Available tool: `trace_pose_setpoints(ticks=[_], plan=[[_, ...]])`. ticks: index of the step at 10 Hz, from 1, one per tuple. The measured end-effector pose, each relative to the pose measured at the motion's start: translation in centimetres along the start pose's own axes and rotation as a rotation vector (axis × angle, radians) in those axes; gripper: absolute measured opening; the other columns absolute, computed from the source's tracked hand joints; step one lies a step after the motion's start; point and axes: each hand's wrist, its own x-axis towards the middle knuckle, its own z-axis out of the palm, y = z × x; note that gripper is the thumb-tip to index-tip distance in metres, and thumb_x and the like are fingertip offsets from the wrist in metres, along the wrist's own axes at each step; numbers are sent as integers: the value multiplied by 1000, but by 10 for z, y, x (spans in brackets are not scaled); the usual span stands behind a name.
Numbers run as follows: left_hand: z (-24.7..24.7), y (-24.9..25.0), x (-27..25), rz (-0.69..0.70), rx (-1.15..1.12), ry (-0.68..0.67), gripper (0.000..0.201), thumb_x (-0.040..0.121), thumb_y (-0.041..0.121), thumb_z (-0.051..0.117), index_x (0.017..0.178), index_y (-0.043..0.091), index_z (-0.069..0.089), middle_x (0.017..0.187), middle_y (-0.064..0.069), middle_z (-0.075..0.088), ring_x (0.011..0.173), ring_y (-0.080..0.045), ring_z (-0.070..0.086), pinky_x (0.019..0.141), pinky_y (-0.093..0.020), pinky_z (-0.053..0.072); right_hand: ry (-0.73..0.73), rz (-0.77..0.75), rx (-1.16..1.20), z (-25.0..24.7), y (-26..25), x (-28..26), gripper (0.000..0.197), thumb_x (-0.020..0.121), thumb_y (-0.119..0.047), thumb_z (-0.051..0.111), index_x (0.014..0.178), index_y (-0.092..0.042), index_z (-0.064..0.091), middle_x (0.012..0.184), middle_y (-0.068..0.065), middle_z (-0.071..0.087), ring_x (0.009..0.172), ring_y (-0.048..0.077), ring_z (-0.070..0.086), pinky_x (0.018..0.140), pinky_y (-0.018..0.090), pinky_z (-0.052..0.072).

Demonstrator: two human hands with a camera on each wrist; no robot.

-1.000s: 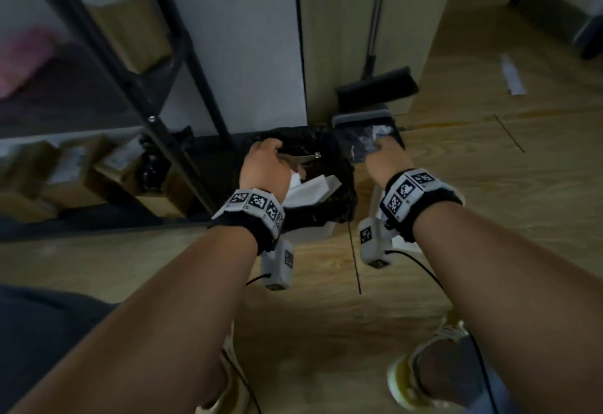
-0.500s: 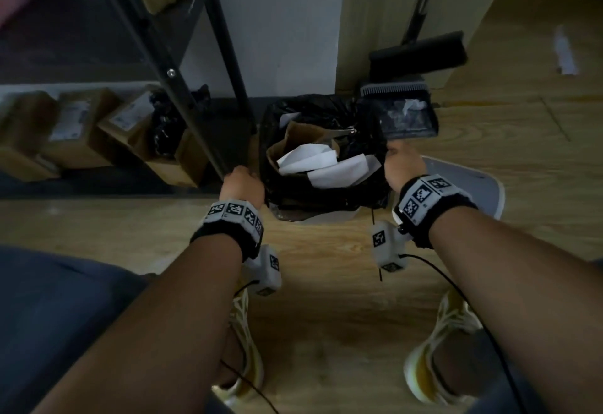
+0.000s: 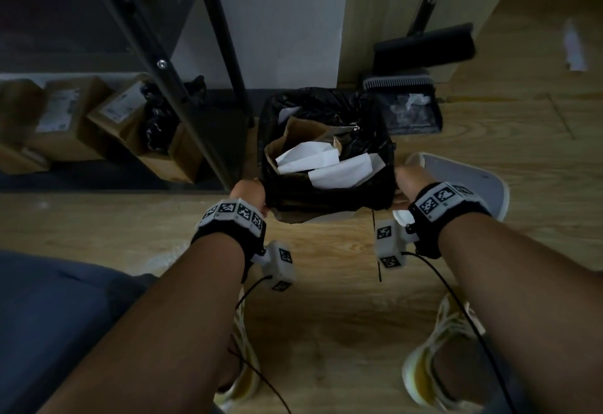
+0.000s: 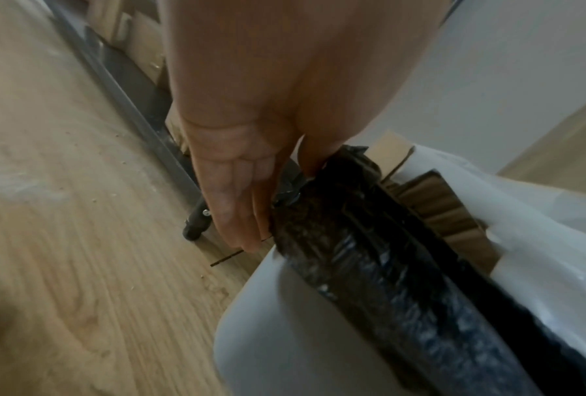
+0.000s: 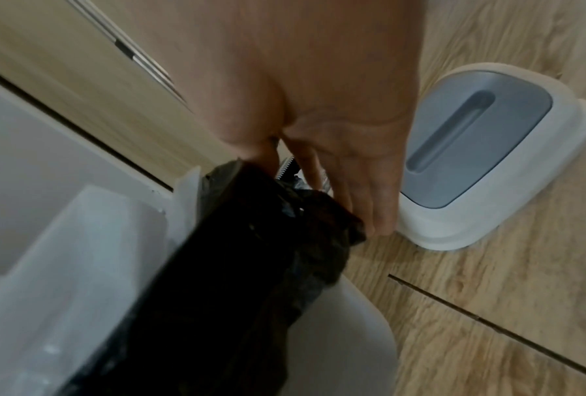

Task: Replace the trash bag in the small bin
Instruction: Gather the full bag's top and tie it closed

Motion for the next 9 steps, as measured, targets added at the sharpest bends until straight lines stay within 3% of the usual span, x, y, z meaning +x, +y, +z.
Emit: trace_pose_setpoints(ticks=[1,2,3,4,5,6,7,9], plan=[[1,-6,12,-26,22,22,38,102,19,41,136,7,50,135,-17,56,79,-18,62,77,-26,55,-10,91,-16,2,2,-1,41,103,-14,30,136,5,46,138,24,49,126,36,51,105,43,44],[-9,-4,-11,161,479,75,30,99,20,50,122,4,62,127,-15,61,115,-29,58,95,-32,45,54,-30,-231,1,4,4,17,99,-5,43,94,0,58,107,20,62,91,30,56,87,31,45],[-17,-4,-8,244,410,126,27,97,15,50,118,6,65,125,-13,63,120,-29,56,98,-32,44,107,-35,-136,-4,4,9,17,97,-14,47,80,-18,52,92,10,54,75,19,46,84,36,47],[-25,-2,-8,206,223,150,28,96,16,51,117,4,66,122,-15,64,116,-31,59,95,-32,49,161,-38,-75,-13,0,3,39,95,-16,47,130,0,56,132,19,56,111,28,57,91,33,47],[-28,2,-8,227,29,245,32,95,15,50,121,3,63,122,-19,65,111,-36,62,96,-41,52,153,-59,-100,-17,-8,-8,38,98,-13,46,130,4,54,132,24,55,122,36,53,90,35,46],[-31,15,-23,280,-87,332,32,97,18,48,126,11,61,120,-12,64,109,-33,60,89,-33,50,157,-132,39,-25,-24,-27,42,99,-22,47,125,9,55,127,26,59,115,39,57,97,44,47],[-36,28,-32,328,-112,377,31,97,18,49,124,10,62,119,-13,65,106,-34,61,94,-39,52,194,-178,220,-33,-31,-31,36,95,-24,56,126,-5,59,129,12,60,117,30,58,102,40,46],[-45,39,-39,373,-28,457,31,99,20,45,122,10,62,119,-14,66,107,-34,62,93,-37,52,251,-281,315,-48,-49,-46,39,95,-18,56,133,-7,55,136,13,55,125,28,53,107,39,42]])
